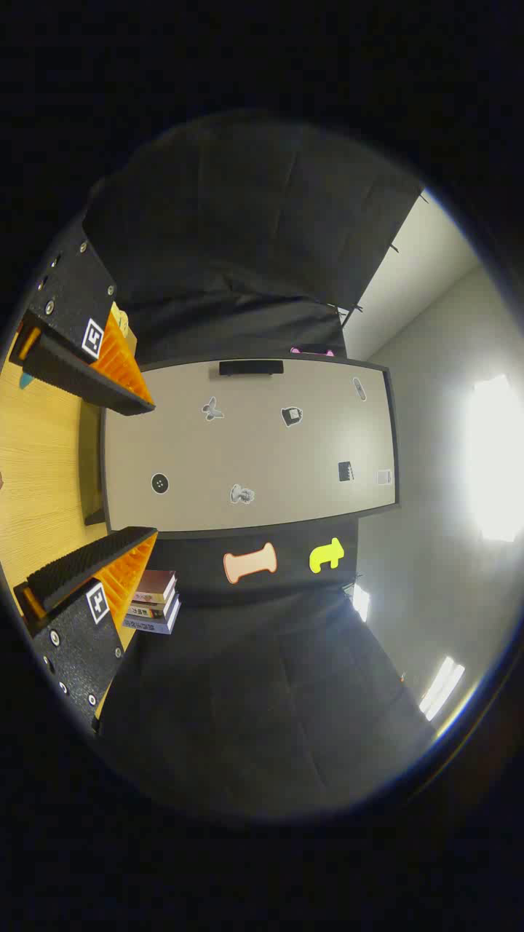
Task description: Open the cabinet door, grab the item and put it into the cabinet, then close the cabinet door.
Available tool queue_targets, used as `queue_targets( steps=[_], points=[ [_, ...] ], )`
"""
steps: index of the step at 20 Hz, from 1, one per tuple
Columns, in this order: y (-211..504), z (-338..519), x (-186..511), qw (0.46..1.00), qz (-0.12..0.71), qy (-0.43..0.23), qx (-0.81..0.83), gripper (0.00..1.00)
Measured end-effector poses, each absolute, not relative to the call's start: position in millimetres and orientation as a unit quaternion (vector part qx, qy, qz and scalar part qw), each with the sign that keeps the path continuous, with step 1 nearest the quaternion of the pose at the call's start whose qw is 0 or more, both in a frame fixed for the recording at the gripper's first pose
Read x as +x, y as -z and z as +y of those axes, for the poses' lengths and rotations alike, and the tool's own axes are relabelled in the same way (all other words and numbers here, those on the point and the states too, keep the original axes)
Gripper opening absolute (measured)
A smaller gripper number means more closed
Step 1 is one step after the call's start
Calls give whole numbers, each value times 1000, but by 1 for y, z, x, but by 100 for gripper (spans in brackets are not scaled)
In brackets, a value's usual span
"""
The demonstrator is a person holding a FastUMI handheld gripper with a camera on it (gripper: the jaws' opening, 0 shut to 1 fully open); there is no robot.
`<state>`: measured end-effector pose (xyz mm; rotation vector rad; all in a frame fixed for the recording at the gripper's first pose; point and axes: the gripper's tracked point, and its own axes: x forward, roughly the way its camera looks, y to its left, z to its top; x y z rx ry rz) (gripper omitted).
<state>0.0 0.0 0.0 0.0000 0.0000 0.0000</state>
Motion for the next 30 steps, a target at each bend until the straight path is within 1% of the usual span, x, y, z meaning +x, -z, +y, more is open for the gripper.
queue_targets(
  steps=[19,25,30],
  points=[
    [-3,2,-4,1000,-11,-2,-15,95],
    [-19,8,3,1000,-22,-5,-4,95],
    [-48,30,28,999,-23,-29,19,95]
  ],
)
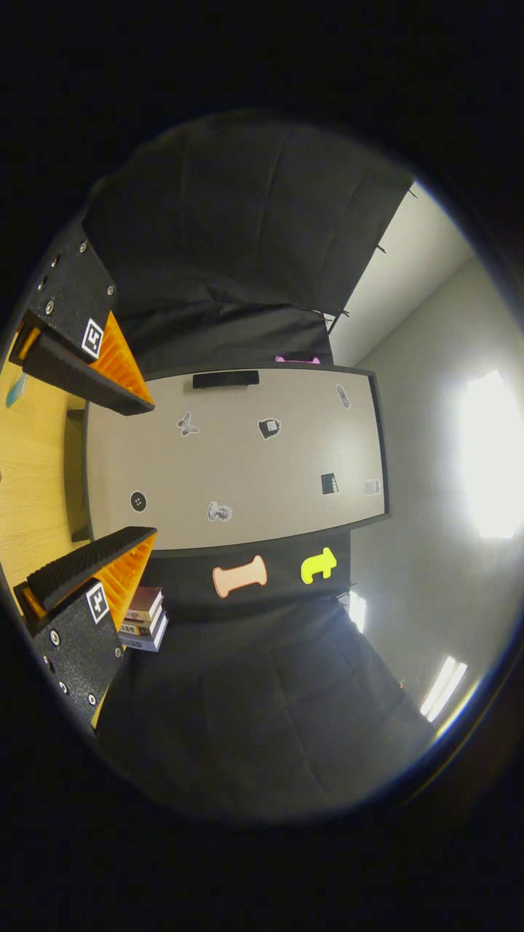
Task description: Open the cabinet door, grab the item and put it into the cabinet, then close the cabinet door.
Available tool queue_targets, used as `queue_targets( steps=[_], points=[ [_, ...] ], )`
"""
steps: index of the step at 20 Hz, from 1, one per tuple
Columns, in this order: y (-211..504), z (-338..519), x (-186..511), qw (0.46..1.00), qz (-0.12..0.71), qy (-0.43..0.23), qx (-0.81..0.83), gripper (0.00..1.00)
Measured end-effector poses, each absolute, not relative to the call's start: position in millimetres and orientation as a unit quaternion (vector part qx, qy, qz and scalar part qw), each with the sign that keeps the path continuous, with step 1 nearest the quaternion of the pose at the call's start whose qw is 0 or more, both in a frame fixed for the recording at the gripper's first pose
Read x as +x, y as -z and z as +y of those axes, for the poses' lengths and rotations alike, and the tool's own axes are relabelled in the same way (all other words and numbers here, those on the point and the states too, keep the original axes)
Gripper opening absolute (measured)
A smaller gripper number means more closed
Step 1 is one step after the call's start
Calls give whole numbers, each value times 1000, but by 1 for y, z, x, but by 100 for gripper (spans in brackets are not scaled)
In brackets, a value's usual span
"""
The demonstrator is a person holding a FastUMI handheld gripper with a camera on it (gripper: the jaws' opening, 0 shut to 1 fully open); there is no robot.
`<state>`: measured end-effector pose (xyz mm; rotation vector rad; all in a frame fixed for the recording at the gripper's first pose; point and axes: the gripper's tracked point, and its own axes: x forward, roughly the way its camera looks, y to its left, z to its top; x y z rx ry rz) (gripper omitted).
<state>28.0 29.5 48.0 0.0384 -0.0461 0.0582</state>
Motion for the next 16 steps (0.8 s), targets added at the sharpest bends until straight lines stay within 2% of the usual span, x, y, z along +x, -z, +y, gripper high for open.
queue_targets(
  steps=[9,16],
  points=[
    [-107,89,113,996,-43,-74,36,95],
    [-113,138,195,993,-15,-108,53,95]
  ],
)
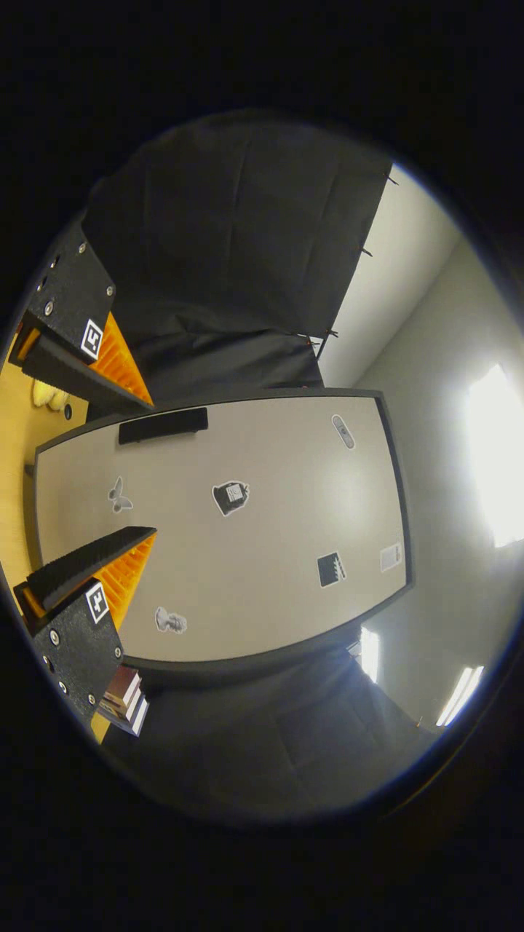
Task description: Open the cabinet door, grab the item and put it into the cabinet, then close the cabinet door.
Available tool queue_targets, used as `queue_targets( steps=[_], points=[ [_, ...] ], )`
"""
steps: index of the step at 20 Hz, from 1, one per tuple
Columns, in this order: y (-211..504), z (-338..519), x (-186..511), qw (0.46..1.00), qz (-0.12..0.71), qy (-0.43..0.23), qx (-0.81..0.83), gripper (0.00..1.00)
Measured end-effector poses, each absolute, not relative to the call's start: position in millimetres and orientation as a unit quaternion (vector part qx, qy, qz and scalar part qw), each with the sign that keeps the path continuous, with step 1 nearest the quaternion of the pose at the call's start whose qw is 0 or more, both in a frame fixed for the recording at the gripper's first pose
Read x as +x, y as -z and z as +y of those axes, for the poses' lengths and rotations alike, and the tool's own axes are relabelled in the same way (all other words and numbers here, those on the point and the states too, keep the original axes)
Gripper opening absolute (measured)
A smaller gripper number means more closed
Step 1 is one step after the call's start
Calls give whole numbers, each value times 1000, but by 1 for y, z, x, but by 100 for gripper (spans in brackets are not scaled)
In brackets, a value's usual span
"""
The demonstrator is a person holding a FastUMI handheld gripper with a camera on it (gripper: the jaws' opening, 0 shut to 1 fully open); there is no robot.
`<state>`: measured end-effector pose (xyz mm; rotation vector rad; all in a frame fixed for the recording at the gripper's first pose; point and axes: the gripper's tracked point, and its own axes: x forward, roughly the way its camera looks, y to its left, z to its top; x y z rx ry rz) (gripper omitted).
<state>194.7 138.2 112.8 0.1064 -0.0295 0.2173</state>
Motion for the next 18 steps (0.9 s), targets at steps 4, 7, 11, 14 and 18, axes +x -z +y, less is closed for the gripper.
queue_targets(
  steps=[4,7,11,14,18],
  points=[
    [-103,163,234,993,2,-113,40,94],
    [-97,184,257,992,3,-120,23,94],
    [-86,209,286,991,16,-132,5,92],
    [-78,215,303,991,28,-129,6,83],
    [-75,219,317,992,35,-119,25,55]
  ],
)
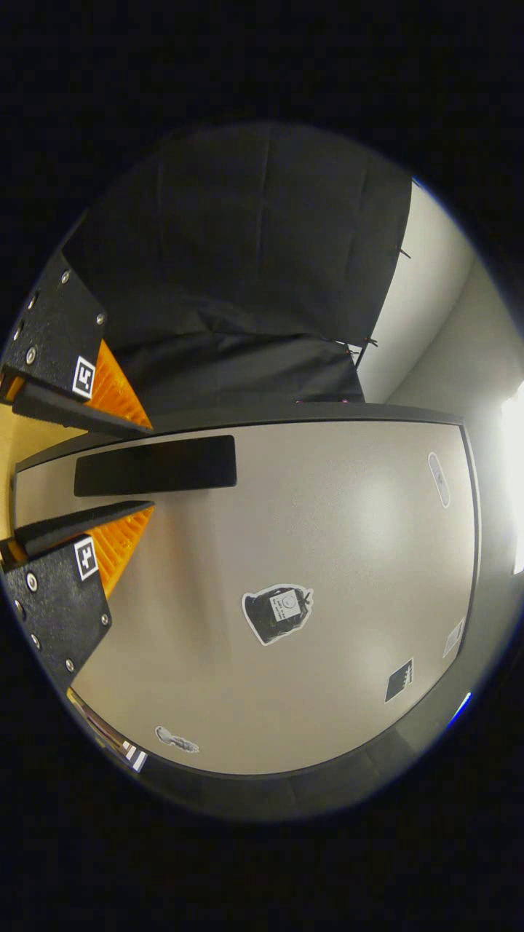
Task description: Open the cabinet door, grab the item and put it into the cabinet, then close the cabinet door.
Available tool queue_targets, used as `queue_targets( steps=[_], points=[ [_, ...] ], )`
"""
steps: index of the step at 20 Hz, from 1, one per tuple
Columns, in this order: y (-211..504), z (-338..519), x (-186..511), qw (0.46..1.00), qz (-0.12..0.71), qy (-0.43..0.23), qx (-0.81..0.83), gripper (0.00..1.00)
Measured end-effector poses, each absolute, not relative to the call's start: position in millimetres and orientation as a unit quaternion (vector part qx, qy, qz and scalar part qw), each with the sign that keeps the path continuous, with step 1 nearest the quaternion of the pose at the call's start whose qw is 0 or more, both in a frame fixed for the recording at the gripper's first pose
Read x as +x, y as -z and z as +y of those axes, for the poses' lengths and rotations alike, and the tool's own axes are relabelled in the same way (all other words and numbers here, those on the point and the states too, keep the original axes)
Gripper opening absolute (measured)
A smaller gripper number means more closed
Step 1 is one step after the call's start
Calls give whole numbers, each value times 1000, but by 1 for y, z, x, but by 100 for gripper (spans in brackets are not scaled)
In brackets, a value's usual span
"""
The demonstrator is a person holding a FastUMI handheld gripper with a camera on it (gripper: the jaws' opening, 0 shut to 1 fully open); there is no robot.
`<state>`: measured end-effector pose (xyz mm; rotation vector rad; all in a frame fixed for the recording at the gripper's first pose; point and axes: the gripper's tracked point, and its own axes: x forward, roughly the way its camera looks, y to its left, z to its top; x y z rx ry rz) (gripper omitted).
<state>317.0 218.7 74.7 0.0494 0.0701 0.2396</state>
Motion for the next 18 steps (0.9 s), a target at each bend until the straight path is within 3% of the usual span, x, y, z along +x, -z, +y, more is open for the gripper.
queue_targets(
  steps=[4,7,18],
  points=[
    [-69,219,318,992,55,-112,18,32],
    [-68,220,317,991,62,-116,21,26],
    [-79,212,269,983,69,-167,21,24]
  ],
)
